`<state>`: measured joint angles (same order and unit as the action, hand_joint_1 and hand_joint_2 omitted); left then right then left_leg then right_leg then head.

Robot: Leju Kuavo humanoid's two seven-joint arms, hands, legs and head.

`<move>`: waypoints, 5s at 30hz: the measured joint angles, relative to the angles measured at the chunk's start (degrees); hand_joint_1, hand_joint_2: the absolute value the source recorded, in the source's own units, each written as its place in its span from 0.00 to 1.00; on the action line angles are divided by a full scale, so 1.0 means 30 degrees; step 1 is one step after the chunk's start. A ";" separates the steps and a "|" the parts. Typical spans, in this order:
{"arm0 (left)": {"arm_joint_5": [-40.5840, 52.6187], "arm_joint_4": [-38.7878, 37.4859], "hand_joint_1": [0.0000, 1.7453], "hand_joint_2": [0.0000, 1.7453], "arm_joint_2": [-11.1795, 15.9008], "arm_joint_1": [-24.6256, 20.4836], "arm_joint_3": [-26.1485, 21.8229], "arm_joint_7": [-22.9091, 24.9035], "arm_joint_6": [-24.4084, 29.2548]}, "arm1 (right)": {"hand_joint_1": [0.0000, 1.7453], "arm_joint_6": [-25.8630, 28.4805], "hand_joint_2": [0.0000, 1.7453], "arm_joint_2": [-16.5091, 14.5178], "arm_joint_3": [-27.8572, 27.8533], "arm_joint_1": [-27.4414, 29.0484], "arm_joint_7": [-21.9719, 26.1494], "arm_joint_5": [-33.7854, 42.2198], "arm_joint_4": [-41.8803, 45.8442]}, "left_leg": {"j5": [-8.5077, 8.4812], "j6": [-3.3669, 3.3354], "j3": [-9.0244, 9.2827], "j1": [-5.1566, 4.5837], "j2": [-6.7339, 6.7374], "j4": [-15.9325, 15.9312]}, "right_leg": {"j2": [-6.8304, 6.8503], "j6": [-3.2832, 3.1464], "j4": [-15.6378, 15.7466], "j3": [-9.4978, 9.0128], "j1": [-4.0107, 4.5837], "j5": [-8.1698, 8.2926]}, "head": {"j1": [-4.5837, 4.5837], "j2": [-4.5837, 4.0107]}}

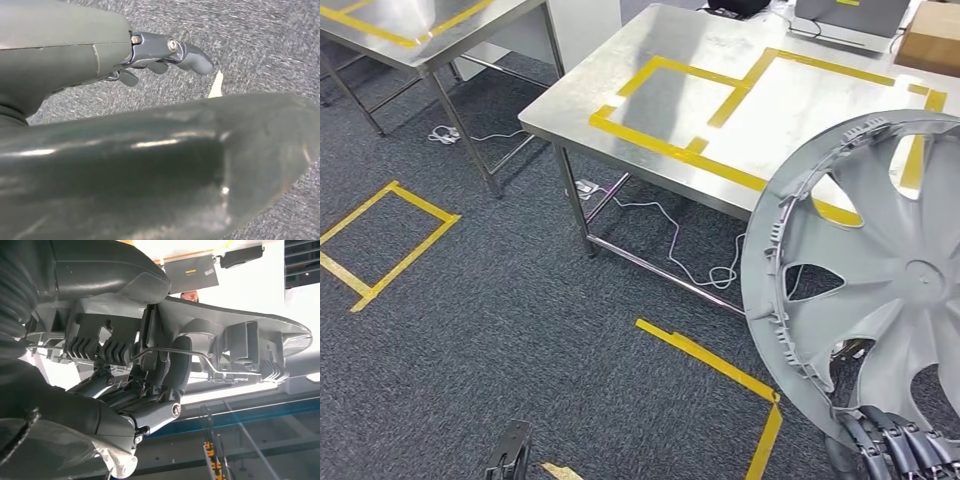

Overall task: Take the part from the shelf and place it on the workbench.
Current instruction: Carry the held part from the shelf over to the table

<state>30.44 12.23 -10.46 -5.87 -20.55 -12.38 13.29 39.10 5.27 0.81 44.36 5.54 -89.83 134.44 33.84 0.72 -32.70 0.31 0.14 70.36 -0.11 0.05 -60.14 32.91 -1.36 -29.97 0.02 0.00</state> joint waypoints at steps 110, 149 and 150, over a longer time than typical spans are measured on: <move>0.0978 -0.0013 0.00 0.00 -0.0002 0.0085 -0.0574 -0.0290 0.0510 | 1.00 -0.0293 1.00 0.0392 0.0710 -0.0359 -0.1670 -0.0024 -0.1120 | -0.1599 -0.1376 0.0390 -0.0351 -0.0106 -0.3964 | -0.0058 0.1023 -0.4181 0.1513 0.0088 -0.2500 | 0.0146 0.0000; 0.1082 -0.0042 0.00 0.00 -0.0106 0.0036 -0.0696 -0.0293 0.0547 | 1.00 -0.0259 1.00 0.0991 0.2139 -0.0670 -0.3281 -0.0026 -0.1125 | -0.0101 -0.0524 0.1707 -0.0205 -0.0252 -0.3595 | 0.0145 0.0552 -0.0342 0.0880 0.0119 0.0236 | 0.0237 0.0000; 0.1089 -0.0042 0.00 0.00 -0.0109 0.0023 -0.0698 -0.0295 0.0547 | 1.00 -0.0253 1.00 0.1066 0.2235 -0.0688 -0.3375 -0.0022 -0.1115 | -0.0110 -0.0426 0.1713 -0.0200 -0.0234 -0.3397 | 0.0122 0.0457 -0.0261 0.0765 0.0083 0.0323 | 0.0222 0.0000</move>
<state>33.71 12.11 -10.79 -5.80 -22.64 -13.26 14.93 38.34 8.47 7.52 42.30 -4.59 -89.89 131.10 33.51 -0.56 -27.56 -0.29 -0.56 60.17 0.26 1.42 -60.92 35.21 -1.11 -29.00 0.68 0.00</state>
